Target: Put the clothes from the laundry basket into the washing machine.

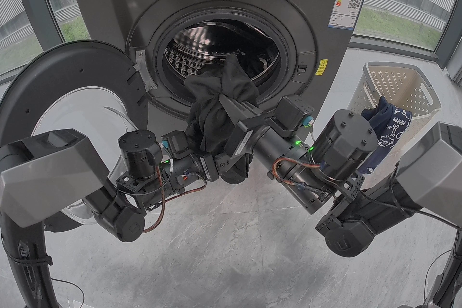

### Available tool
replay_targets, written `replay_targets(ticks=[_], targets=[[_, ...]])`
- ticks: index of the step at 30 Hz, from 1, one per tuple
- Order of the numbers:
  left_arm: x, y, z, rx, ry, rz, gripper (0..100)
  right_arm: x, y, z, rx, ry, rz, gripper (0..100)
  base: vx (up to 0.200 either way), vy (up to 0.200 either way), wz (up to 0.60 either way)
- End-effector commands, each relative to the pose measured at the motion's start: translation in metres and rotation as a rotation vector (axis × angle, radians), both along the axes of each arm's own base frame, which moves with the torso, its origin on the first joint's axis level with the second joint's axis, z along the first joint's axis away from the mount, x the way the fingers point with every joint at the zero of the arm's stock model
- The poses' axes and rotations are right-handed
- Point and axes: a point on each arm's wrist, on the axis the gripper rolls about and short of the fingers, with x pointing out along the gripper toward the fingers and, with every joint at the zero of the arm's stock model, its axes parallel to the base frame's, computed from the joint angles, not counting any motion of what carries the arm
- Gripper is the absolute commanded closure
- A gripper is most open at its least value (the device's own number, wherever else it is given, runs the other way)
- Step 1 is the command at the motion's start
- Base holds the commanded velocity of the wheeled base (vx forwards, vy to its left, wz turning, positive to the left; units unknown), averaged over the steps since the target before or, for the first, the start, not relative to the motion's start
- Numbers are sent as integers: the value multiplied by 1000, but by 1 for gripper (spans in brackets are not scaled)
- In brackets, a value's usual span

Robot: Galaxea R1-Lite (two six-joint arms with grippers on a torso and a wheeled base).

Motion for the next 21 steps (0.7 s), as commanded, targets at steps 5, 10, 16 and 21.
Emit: replay_targets(ticks=[5, 10, 16, 21], targets=[[-23, 6, 13, -6, -2, -10, 0, 2, 1, -4, -6, 5, -2, 100, 0, 0, 0], [-26, 7, 10, -5, 1, 8, 0, 2, 1, -4, -7, 6, -2, 100, 0, 0, 0], [-25, 7, 6, 0, 10, 8, 0, 2, 2, -5, -8, 7, -2, 100, 0, 0, 0], [-23, 6, 3, 4, 15, 8, 100, 2, 2, -6, -9, 8, -2, 100, 0, 0, 0]])
